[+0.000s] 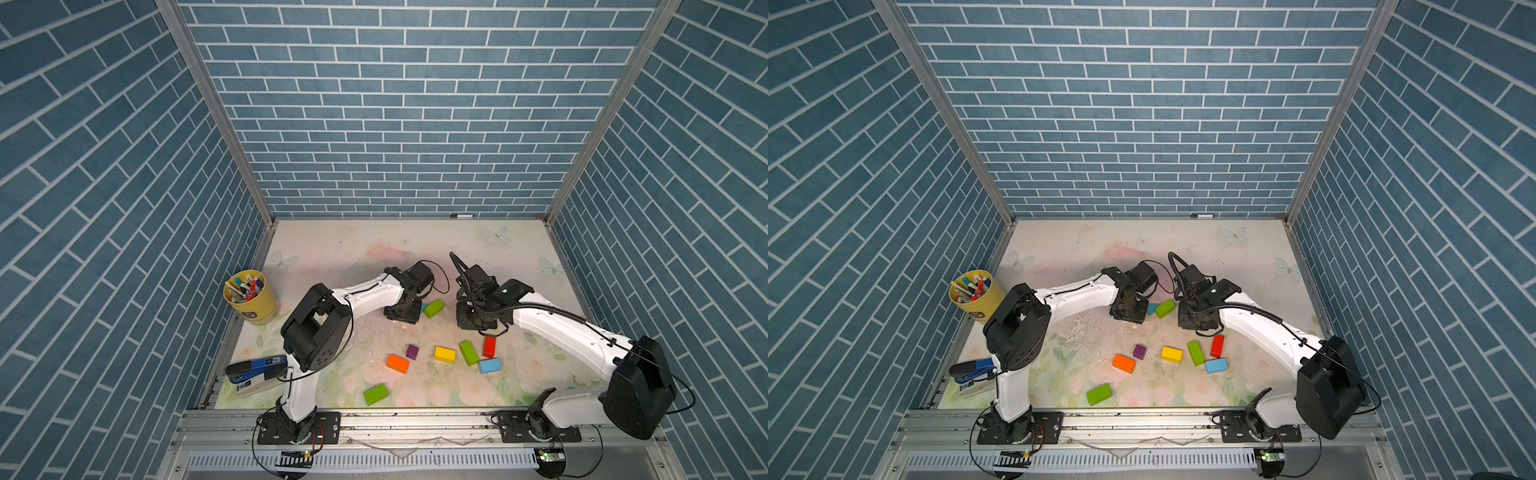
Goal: Assemble a heart with building blocks
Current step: Assemble the building block at the center of the board.
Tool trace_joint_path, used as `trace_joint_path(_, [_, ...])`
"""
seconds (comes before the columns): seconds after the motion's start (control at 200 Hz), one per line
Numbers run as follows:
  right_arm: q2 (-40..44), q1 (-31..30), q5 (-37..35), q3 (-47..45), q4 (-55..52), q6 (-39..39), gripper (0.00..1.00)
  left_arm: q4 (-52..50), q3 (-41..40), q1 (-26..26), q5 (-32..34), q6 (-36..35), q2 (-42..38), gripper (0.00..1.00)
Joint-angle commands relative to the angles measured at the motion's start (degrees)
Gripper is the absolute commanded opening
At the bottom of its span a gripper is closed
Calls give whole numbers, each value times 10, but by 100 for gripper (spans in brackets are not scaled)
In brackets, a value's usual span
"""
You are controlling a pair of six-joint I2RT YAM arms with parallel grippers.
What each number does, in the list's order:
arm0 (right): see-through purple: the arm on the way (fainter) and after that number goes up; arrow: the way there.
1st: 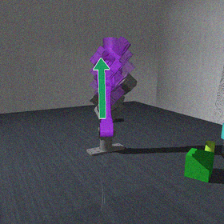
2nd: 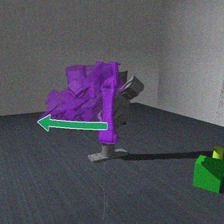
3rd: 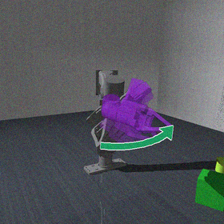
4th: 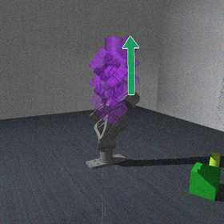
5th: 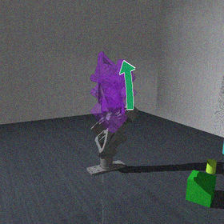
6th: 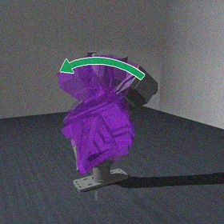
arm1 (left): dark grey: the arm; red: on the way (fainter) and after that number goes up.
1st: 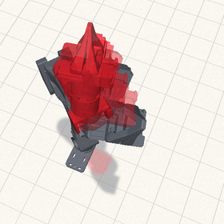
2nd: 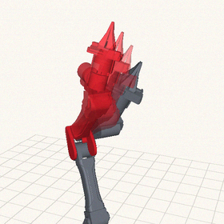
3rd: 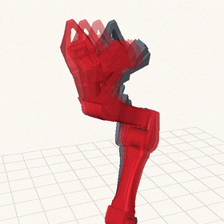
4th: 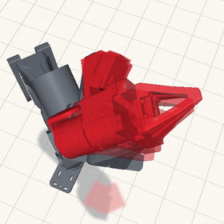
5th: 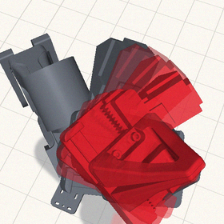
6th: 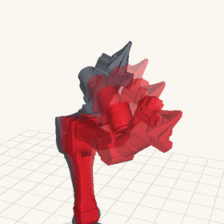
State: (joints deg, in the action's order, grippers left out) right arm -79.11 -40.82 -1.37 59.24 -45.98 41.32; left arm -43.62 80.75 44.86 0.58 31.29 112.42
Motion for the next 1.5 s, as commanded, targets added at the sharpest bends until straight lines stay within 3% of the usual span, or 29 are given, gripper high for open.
trace_joint_path(0.0, [5, 2, -14, -1, -19, 15, 24, -4, 12, -3, 13, -14, 11, 45])
trace_joint_path(0.25, [9, 2, -15, -3, -21, 16, 24, 0, 0, -4, -7, -19, 4, 49])
trace_joint_path(0.485, [9, 2, -15, -5, -20, 17, 24, 33, -22, -4, -57, 20, -12, 54])
trace_joint_path(1.495, [10, 2, -16, -6, -20, 17, 24, 44, 5, -13, -44, 23, 0, 53])
